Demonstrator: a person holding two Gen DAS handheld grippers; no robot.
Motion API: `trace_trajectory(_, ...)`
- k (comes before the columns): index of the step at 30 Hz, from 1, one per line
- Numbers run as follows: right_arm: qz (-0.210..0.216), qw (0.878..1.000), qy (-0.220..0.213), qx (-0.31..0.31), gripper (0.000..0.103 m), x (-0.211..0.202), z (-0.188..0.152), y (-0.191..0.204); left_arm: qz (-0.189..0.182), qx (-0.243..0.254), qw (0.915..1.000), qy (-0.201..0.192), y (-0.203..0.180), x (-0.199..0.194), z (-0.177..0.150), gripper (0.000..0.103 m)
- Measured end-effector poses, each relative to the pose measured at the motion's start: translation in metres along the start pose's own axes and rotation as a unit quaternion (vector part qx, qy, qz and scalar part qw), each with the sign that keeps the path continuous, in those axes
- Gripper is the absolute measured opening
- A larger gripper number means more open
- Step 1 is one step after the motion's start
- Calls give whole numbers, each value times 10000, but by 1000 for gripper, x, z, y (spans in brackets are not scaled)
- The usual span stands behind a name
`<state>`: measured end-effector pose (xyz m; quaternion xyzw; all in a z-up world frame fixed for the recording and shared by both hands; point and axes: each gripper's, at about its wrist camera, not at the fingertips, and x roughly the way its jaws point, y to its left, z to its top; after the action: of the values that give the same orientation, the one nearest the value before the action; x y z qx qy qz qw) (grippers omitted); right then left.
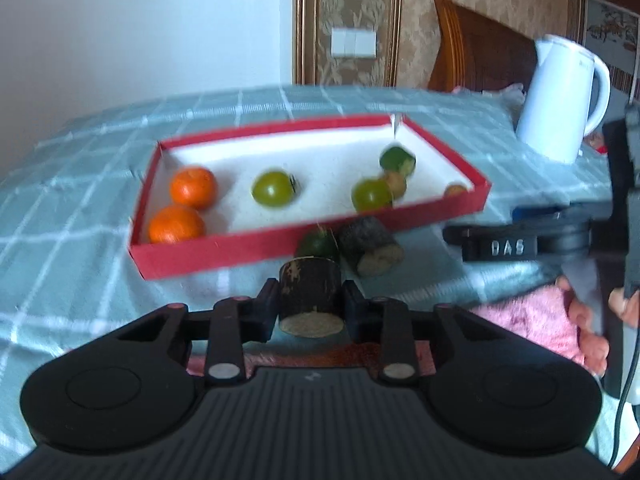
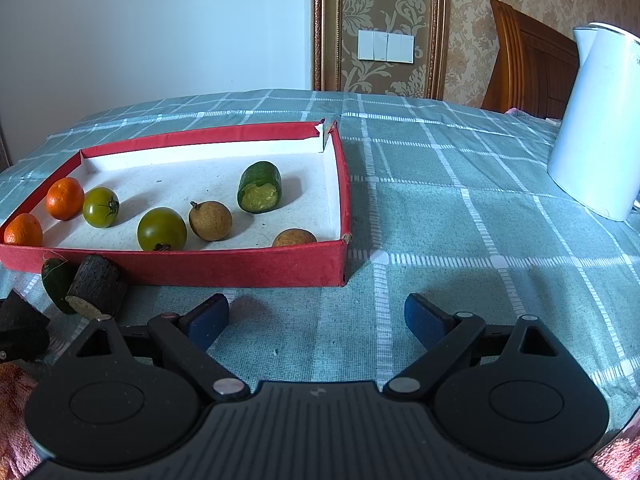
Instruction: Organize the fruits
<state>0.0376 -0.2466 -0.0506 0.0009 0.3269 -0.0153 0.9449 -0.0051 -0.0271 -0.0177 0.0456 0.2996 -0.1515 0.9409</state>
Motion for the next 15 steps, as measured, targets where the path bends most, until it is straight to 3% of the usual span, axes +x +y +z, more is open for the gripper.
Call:
trace_trajectory(6, 0, 10000, 1, 1, 95, 0, 0, 0, 438, 75, 9976, -534, 15, -5, 27, 30)
trace_trajectory(10, 3, 10000, 3, 6, 95, 1, 0, 0, 737, -54, 9965, -382, 32, 27, 46, 30)
trace_trajectory(15, 2, 10000, 5, 10, 96, 0, 0, 0, 679, -169, 9973, -232, 43, 58, 54, 30)
